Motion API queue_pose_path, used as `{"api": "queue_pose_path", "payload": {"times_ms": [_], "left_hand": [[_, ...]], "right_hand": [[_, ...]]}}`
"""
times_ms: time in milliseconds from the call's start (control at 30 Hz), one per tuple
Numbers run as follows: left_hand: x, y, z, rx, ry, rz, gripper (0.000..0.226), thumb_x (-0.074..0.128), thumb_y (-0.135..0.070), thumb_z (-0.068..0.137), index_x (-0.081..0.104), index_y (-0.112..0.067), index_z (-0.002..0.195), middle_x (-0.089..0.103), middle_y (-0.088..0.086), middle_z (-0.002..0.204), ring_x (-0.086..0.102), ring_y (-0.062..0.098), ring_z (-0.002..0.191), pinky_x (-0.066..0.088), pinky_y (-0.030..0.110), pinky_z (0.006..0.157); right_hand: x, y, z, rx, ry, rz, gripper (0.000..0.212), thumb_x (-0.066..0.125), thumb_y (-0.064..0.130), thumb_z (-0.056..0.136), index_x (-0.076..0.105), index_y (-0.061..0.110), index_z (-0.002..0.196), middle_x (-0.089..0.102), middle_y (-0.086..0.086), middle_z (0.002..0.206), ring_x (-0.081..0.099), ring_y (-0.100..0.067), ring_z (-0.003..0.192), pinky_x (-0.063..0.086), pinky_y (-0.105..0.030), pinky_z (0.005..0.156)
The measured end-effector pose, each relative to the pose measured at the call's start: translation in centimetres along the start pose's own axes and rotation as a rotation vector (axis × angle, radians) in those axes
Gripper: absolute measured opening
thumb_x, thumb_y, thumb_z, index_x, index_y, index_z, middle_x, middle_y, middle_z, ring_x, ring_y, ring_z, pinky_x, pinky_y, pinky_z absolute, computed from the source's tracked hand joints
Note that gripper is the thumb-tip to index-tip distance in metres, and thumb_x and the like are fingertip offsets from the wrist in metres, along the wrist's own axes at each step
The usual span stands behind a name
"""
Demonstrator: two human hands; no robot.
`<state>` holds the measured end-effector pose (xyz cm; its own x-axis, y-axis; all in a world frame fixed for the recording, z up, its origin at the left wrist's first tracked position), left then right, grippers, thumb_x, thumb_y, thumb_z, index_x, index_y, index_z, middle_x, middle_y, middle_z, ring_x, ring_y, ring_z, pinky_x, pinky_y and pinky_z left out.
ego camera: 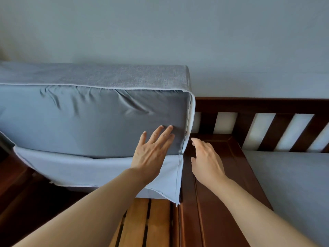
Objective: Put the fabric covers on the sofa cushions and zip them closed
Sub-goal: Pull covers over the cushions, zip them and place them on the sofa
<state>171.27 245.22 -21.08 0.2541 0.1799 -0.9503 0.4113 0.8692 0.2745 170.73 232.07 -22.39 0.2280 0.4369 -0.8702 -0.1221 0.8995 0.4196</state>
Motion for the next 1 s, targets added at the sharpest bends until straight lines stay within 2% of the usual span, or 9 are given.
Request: {"api": "queue_pose_path", "payload": {"times_ms": [67, 267, 367, 467, 567, 667, 800, 900, 1000], "left_hand": [[1.3, -0.3, 0.1, -0.029, 0.0, -0.007, 0.085, 0.047, -0.005, 0.086, -0.006, -0.02, 0.15, -0.029, -0.004, 0.152, -0.016, 0.019, 0.143, 0.006, 0.046, 0.115], [5.9, -1.1, -0.8, -0.143, -0.032, -0.04, 0.083, 0.05, -0.007, 0.085, -0.001, -0.02, 0.15, -0.027, -0.005, 0.153, -0.011, 0.019, 0.144, 0.01, 0.043, 0.116], [7.4, -0.9, -1.2, -0.148, -0.061, -0.037, 0.082, 0.05, -0.006, 0.085, 0.002, -0.02, 0.15, -0.021, -0.004, 0.155, -0.005, 0.019, 0.145, 0.014, 0.042, 0.116], [8.1, -0.4, -1.9, -0.158, -0.063, -0.03, 0.081, 0.05, -0.006, 0.084, 0.005, -0.018, 0.149, -0.014, -0.002, 0.157, 0.002, 0.019, 0.144, 0.018, 0.04, 0.114], [7.8, -0.1, -2.8, -0.162, -0.072, -0.045, 0.079, 0.05, -0.005, 0.083, 0.008, -0.019, 0.148, -0.008, -0.002, 0.157, 0.01, 0.018, 0.142, 0.022, 0.039, 0.112], [7.0, -0.1, -3.8, -0.149, -0.078, -0.058, 0.075, 0.051, -0.007, 0.084, 0.013, -0.019, 0.147, -0.003, 0.0, 0.158, 0.015, 0.02, 0.141, 0.023, 0.038, 0.11], [5.4, -0.2, -5.5, -0.132, -0.098, -0.097, 0.07, 0.056, -0.004, 0.079, 0.026, -0.017, 0.141, 0.01, 0.003, 0.156, 0.026, 0.022, 0.137, 0.029, 0.034, 0.105], [3.6, 0.2, -6.8, -0.144, -0.149, -0.161, 0.057, 0.055, -0.001, 0.078, 0.039, -0.014, 0.131, 0.035, 0.003, 0.142, 0.043, 0.023, 0.121, 0.037, 0.03, 0.092], [1.1, 1.3, -8.1, -0.187, -0.208, -0.273, 0.026, 0.05, -0.011, 0.089, 0.048, -0.014, 0.115, 0.048, 0.0, 0.113, 0.051, 0.022, 0.093, 0.038, 0.031, 0.071]], "right_hand": [[1.7, -1.2, -0.1, 0.015, 0.051, -0.019, 0.045, 0.057, 0.013, 0.089, 0.04, 0.013, 0.131, 0.05, -0.003, 0.13, 0.041, -0.021, 0.122, 0.042, -0.033, 0.095], [8.2, -4.0, -0.6, 0.056, 0.214, 0.078, 0.052, 0.053, 0.019, 0.091, 0.035, 0.011, 0.139, 0.042, -0.005, 0.139, 0.036, -0.023, 0.129, 0.035, -0.033, 0.1], [10.8, -5.3, -0.1, 0.156, 0.237, 0.297, 0.042, 0.055, 0.017, 0.091, 0.045, 0.013, 0.131, 0.055, -0.004, 0.129, 0.048, -0.023, 0.122, 0.041, -0.033, 0.097], [13.1, -5.5, -0.3, 0.289, 0.303, 0.616, 0.02, 0.054, 0.011, 0.091, 0.059, 0.014, 0.11, 0.067, -0.002, 0.107, 0.06, -0.021, 0.105, 0.048, -0.035, 0.09], [14.6, -4.3, -1.4, 0.408, 0.421, 0.905, 0.022, 0.053, 0.004, 0.092, 0.063, 0.01, 0.111, 0.067, -0.006, 0.113, 0.062, -0.022, 0.104, 0.048, -0.033, 0.092], [14.6, -2.8, -2.2, 0.432, 0.502, 0.962, 0.019, 0.053, 0.006, 0.092, 0.068, 0.017, 0.097, 0.069, -0.007, 0.108, 0.062, -0.026, 0.104, 0.047, -0.042, 0.097], [12.9, 0.1, -3.5, 0.493, 0.585, 1.22, 0.018, 0.048, 0.004, 0.095, 0.064, 0.012, 0.1, 0.07, -0.01, 0.098, 0.067, -0.027, 0.09, 0.055, -0.035, 0.071], [10.8, 2.1, -4.0, 0.49, 0.595, 1.271, 0.019, 0.048, -0.002, 0.093, 0.062, 0.009, 0.097, 0.07, -0.011, 0.089, 0.068, -0.025, 0.078, 0.056, -0.034, 0.064], [8.4, 3.2, -3.6, 0.551, 0.468, 1.33, 0.025, 0.048, -0.014, 0.087, 0.062, 0.003, 0.1, 0.068, -0.01, 0.086, 0.066, -0.023, 0.078, 0.055, -0.032, 0.066]]}}
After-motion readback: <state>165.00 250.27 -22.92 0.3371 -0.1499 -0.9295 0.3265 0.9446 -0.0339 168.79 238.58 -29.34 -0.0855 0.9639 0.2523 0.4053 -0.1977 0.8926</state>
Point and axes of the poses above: each hand's wrist, its own z-axis towards the middle knuckle, its own x-axis out of the palm, y = z × x, the point moved 9 cm from there along z, towards the middle knuckle
